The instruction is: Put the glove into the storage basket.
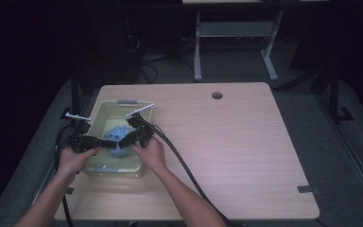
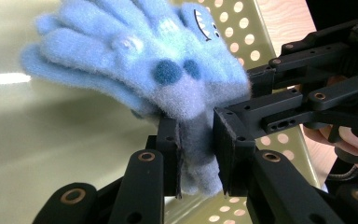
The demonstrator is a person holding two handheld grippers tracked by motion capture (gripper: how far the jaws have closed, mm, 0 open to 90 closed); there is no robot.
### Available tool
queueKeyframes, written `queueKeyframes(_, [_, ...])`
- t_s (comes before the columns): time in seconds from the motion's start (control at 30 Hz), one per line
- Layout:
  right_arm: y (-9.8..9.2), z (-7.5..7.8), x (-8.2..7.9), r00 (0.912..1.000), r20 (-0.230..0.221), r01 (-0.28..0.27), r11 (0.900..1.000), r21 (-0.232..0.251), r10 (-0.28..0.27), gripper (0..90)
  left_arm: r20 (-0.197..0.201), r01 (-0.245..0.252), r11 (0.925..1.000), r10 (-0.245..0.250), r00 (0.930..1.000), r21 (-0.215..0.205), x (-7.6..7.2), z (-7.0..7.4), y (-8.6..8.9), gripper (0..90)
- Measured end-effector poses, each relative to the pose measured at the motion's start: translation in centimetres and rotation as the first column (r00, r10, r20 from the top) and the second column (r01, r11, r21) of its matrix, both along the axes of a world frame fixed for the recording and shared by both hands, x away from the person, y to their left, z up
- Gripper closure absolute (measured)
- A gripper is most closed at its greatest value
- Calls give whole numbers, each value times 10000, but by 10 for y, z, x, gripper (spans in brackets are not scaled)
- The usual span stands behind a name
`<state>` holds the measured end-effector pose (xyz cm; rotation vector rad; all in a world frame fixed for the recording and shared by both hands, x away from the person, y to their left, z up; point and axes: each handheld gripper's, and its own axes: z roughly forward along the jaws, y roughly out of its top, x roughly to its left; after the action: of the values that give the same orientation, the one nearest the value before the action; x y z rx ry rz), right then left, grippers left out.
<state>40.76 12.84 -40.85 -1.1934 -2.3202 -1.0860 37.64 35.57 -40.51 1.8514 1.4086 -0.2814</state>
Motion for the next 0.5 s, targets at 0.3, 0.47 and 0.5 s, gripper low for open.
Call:
queueKeyframes(0.3, [-7, 9, -1, 9998, 179, 115, 9992, -380, -108, 679, -409, 78, 9836, -4, 9992, 1803, 3, -6, -7, 737])
queueKeyframes(0.47, [-13, 15, -2, 9997, 256, 26, 9997, -233, -20, 672, -586, 28, 9645, 132, 9982, 2640, 6, -8, -14, 724])
queueKeyframes(0.5, [-13, 16, -2, 9996, 265, 46, 9997, -238, -39, 671, -551, -5, 9601, 165, 9983, 2796, 6, -8, -13, 716])
